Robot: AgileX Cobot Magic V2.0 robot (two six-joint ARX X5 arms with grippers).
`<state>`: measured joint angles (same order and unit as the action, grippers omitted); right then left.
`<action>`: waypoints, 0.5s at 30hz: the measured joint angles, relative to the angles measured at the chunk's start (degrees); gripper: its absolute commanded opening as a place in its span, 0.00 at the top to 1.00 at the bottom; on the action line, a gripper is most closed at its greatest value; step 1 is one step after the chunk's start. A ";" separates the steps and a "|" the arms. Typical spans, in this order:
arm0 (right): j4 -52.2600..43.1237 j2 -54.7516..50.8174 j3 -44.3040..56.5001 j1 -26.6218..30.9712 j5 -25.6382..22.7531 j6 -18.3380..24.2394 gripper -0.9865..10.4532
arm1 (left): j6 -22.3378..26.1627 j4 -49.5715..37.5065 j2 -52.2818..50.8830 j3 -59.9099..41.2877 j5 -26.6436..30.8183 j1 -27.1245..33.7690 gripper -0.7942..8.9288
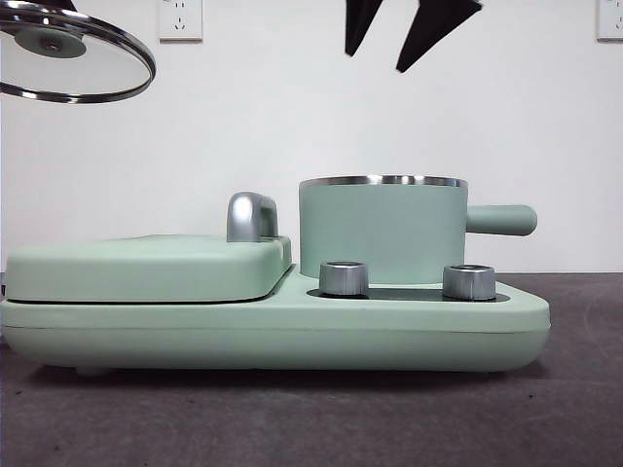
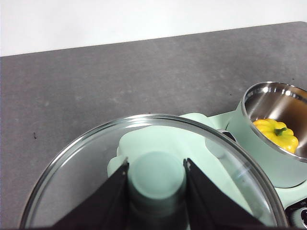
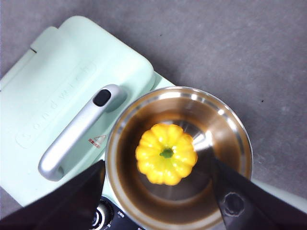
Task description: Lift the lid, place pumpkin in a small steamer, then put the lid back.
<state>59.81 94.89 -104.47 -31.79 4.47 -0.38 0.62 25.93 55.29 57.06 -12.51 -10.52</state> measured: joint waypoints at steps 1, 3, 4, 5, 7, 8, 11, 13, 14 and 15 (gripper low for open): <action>-1.09 -1.73 2.43 0.02 -0.02 -0.15 0.62 | 0.00 0.00 0.00 -0.02 -0.50 0.02 0.91; -2.36 -4.87 7.08 0.02 0.00 -0.55 0.62 | 0.00 0.00 0.00 0.00 -1.79 0.00 0.91; -2.62 -6.40 9.53 0.02 0.00 -0.61 0.62 | 0.00 0.00 0.00 0.00 -2.38 0.00 0.91; -3.04 -7.50 11.32 0.02 -0.02 -0.70 0.62 | 0.00 0.00 0.00 0.00 -2.80 -0.02 0.91; -4.81 -10.56 16.55 0.02 -0.11 -1.01 0.62 | 0.00 0.00 0.00 0.00 -2.93 -0.26 0.91; -5.75 -11.93 18.84 0.02 -0.15 -1.20 0.62 | 0.00 0.00 0.00 0.00 -2.93 -0.39 0.91; -8.07 -17.05 26.05 0.02 -0.15 -2.49 0.62 | -0.02 -0.02 0.00 0.00 -2.93 -1.07 0.91; -9.35 -21.29 30.93 0.02 -0.26 -3.74 0.62 | -0.02 -0.15 0.00 0.00 -2.99 -1.66 0.91; -10.10 -23.02 32.85 0.02 -0.61 -4.28 0.62 | -0.02 -0.42 0.00 -0.02 -3.04 -1.90 0.91; -10.99 -25.14 35.10 0.02 -1.18 -4.70 0.62 | 0.00 -0.92 0.00 -0.02 -3.04 -2.23 0.91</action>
<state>48.82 69.76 -69.36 -31.77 3.29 -5.08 0.62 25.02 55.29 57.04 -15.55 -12.75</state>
